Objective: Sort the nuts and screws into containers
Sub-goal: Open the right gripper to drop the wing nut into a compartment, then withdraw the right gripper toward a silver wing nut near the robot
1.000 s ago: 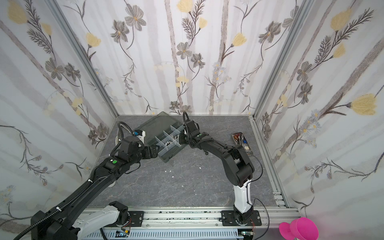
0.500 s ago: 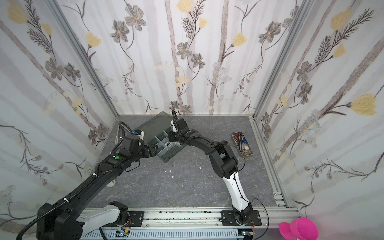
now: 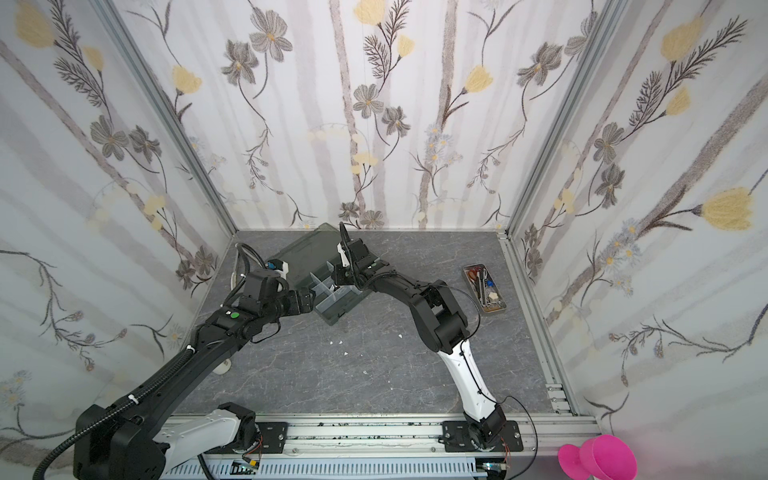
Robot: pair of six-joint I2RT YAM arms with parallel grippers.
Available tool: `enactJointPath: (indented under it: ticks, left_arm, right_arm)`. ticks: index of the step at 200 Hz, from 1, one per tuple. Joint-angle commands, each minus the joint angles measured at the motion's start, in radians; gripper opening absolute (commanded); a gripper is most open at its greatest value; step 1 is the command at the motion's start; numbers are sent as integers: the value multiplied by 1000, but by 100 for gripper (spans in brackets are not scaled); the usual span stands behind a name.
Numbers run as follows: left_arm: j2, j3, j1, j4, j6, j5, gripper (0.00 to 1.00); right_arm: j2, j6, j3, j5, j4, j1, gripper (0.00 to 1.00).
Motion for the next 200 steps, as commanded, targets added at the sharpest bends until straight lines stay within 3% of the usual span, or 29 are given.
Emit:
enactJointPath:
  ticks: [1, 37, 102, 133, 200]
  left_arm:
    - [-10, 1, 2, 12, -2, -5, 100]
    - [-25, -1, 2, 14, -2, 0, 100]
    - [-63, -6, -4, 28, -5, 37, 100]
    - [-52, 6, -39, 25, -11, 66, 100]
    - [-84, 27, -193, 17, -67, -23, 100]
  right_arm:
    - [-3, 4, 9, 9, 15, 3, 33]
    - [-24, 2, 6, 25, -5, 5, 45]
    - [-148, 1, -57, 98, -49, 28, 47]
    - [-273, 16, -188, 165, -50, 37, 47]
    - [-605, 68, -551, 338, -119, 31, 49]
